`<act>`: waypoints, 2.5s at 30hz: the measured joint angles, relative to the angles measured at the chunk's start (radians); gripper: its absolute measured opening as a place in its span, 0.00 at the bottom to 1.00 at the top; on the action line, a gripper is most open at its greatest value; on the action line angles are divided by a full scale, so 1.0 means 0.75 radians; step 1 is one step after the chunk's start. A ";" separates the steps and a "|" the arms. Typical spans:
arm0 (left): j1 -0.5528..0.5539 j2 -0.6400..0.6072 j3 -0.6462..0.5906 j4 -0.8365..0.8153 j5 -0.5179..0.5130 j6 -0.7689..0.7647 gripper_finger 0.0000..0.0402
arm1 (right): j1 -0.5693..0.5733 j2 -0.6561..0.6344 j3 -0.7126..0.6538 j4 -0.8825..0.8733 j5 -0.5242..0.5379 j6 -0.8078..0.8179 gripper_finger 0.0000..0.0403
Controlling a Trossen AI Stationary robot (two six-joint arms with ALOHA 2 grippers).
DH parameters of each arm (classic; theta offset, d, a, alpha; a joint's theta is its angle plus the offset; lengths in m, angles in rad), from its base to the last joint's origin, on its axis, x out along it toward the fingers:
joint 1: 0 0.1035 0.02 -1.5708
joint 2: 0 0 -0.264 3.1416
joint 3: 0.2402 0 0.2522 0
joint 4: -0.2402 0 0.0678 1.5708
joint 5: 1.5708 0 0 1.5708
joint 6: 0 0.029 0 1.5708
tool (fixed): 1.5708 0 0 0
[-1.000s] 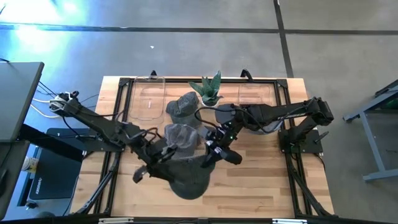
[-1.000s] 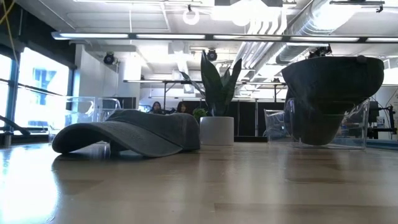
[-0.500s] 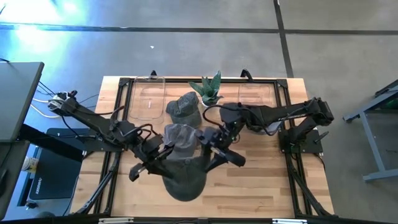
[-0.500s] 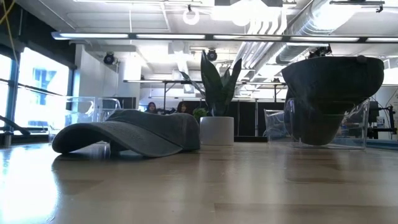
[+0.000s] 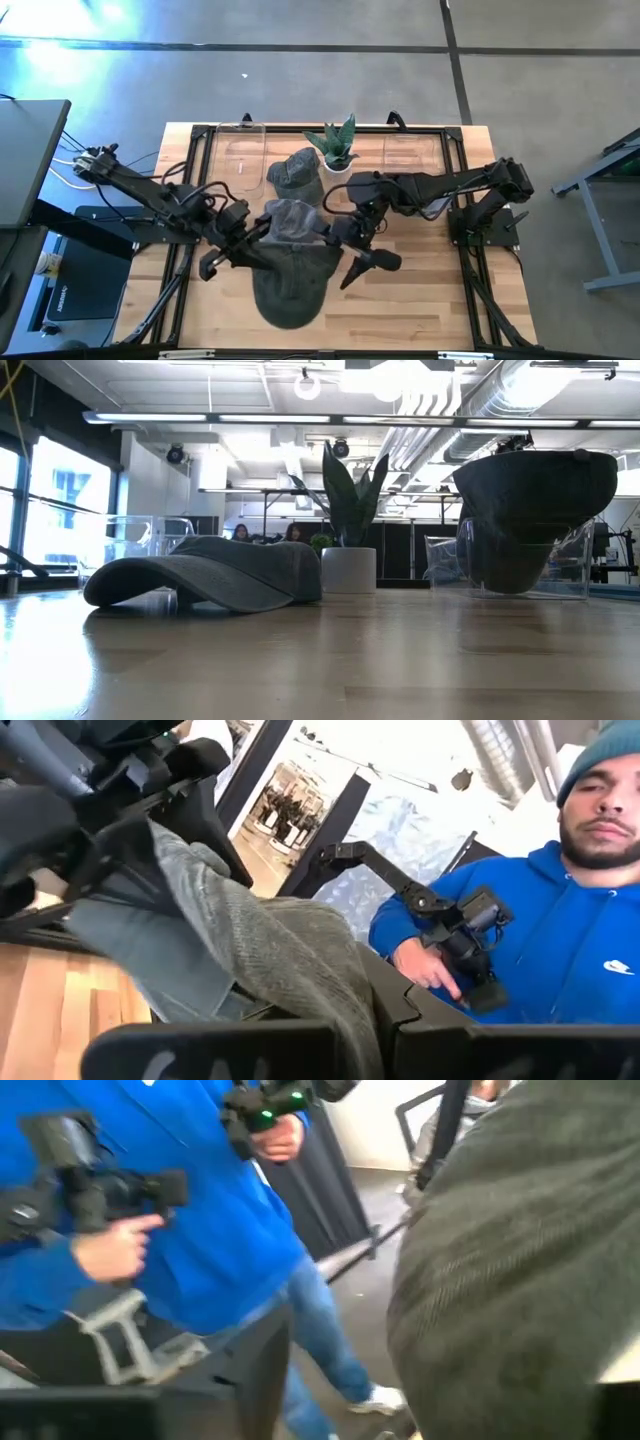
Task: Pick & Place hat
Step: Put the bottom green cap into the left bin
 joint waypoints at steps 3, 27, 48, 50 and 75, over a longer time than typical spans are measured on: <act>0.000 -0.005 0.000 0.010 -0.007 0.018 0.00 | 0.002 0.000 0.000 0.065 -0.031 0.051 0.29; 0.000 0.083 0.006 0.009 -0.405 0.240 0.67 | -0.014 -0.011 0.000 0.117 0.139 0.135 0.02; 0.001 0.210 0.409 -0.330 0.378 0.052 0.34 | -0.025 -0.044 0.000 0.121 -0.131 0.354 0.02; 0.001 0.187 0.414 -0.371 0.353 0.071 0.31 | -0.025 -0.044 0.000 0.132 -0.109 0.353 0.02; 0.227 0.327 0.413 -0.474 0.279 0.047 0.77 | -0.029 -0.045 0.000 0.116 0.094 0.253 0.01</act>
